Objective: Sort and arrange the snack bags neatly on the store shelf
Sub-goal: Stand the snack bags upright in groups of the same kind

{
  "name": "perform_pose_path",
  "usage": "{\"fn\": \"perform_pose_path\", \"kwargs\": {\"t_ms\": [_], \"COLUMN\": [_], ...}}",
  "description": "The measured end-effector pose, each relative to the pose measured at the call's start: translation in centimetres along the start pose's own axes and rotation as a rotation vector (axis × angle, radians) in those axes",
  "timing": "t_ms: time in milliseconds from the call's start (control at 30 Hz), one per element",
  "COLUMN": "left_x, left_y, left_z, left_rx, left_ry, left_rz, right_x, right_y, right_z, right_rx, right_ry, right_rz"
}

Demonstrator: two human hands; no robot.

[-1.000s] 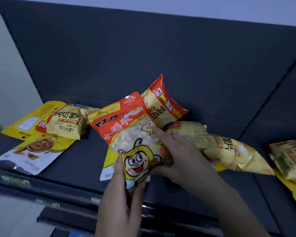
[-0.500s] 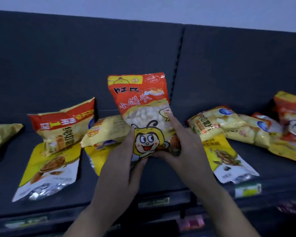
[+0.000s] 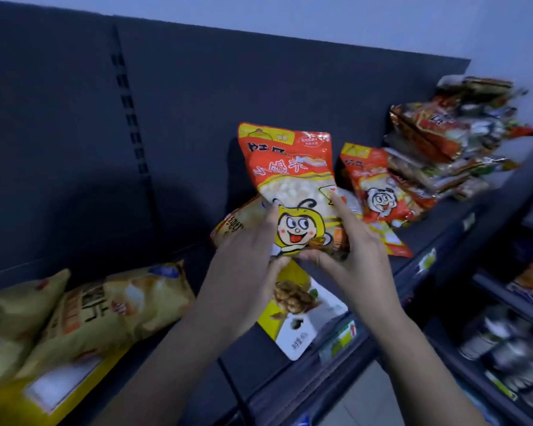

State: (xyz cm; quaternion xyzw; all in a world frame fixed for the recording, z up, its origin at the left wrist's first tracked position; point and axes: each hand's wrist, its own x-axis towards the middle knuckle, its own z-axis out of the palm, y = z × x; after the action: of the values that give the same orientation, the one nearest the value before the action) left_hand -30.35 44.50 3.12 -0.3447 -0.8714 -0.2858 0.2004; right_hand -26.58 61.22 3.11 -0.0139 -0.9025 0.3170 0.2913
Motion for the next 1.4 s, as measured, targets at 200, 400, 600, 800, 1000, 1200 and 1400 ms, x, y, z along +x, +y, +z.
{"fn": "perform_pose_path", "kwargs": {"t_ms": [200, 400, 600, 800, 1000, 1200, 1400], "left_x": [6.7, 12.8, 20.1, 26.8, 30.5, 33.5, 34.2], "left_y": [1.5, 3.4, 5.8, 8.8, 9.7, 8.4, 8.2], "left_z": [5.5, 11.1, 17.4, 24.4, 31.4, 36.0, 36.6], "left_rx": [-0.009, -0.077, -0.092, -0.147, 0.047, 0.141, 0.210], "left_ry": [-0.103, -0.135, -0.124, -0.184, -0.280, -0.388, -0.456], "left_rz": [0.129, 0.104, -0.016, -0.151, -0.108, -0.075, -0.100], "right_x": [3.2, 8.0, 14.6, 20.6, 23.0, 26.1, 26.5], "right_y": [6.2, 13.3, 21.8, 31.6, 39.1, 43.8, 44.6], "right_z": [-2.6, -5.1, -7.4, -9.9, -10.2, -9.0, -7.9], "right_rx": [-0.090, -0.132, -0.135, -0.146, -0.092, -0.193, -0.277], "right_ry": [0.082, 0.044, 0.014, -0.103, -0.222, -0.299, -0.319], "right_rz": [0.102, 0.092, 0.036, 0.022, 0.038, 0.102, 0.103]}}
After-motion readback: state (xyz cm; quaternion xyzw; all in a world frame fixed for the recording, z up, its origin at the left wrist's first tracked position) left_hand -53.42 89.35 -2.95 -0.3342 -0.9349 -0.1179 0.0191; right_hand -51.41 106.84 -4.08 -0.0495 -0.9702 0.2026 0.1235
